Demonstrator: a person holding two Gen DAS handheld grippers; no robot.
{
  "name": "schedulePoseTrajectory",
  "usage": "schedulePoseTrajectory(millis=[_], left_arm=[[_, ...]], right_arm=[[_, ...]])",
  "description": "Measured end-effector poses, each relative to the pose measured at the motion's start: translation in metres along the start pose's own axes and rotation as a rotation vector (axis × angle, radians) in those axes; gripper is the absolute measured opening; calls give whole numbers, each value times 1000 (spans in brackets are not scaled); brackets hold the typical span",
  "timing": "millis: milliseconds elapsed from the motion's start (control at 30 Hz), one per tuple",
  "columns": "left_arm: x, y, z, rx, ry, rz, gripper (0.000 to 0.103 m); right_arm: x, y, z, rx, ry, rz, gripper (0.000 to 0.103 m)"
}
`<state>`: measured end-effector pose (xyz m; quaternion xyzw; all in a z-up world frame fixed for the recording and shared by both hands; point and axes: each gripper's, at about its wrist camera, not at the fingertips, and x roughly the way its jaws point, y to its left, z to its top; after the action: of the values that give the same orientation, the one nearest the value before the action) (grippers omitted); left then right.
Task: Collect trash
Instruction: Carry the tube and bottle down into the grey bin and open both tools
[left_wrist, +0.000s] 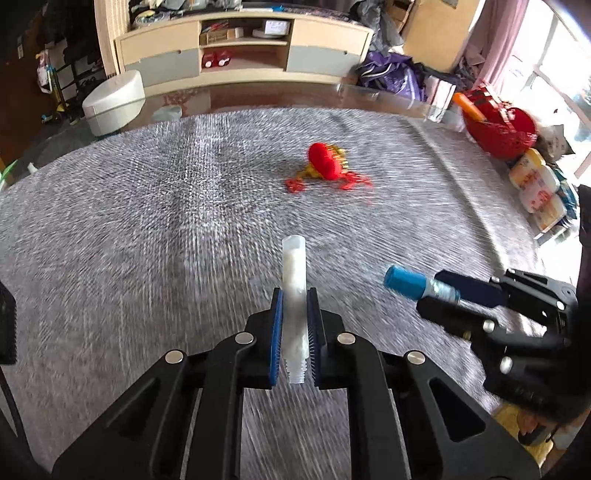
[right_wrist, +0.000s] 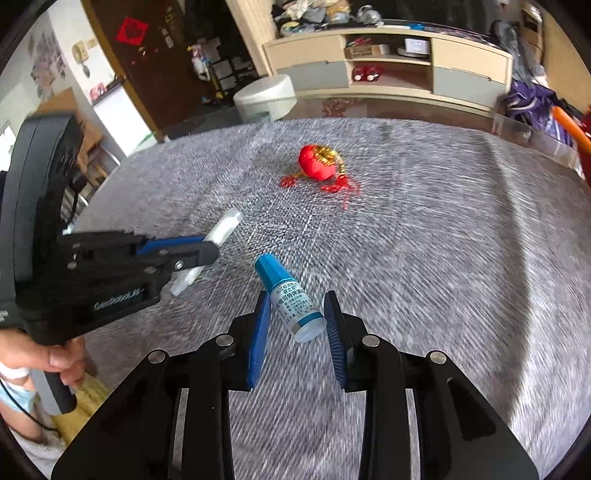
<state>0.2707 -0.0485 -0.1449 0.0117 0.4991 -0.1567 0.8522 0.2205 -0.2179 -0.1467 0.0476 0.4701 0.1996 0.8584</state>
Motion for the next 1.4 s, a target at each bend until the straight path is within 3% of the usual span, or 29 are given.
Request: schedulePoseTrajectory(millis=[267, 600, 967, 1167, 1267, 1400], left_arm=[[-73, -17, -40, 32, -82, -13, 11], [-105, -27, -118, 35, -42, -28, 11], [-80, -31, -205, -8, 99, -71, 12], [-55, -37, -238, -37, 193, -68, 12], [-41, -39, -251, -48, 242, -80, 12], [-27, -35, -261, -72, 286, -92, 12]], right_arm=[[-67, 12, -38, 25, -67, 24, 31], [-85, 23, -99, 88, -12, 94, 31], [-54, 30, -183, 171, 177, 115, 31], [-30, 38, -209, 185, 248, -9, 31], [-19, 49, -218, 130, 271, -70, 31], [-5, 56, -227, 80, 315, -82, 31]])
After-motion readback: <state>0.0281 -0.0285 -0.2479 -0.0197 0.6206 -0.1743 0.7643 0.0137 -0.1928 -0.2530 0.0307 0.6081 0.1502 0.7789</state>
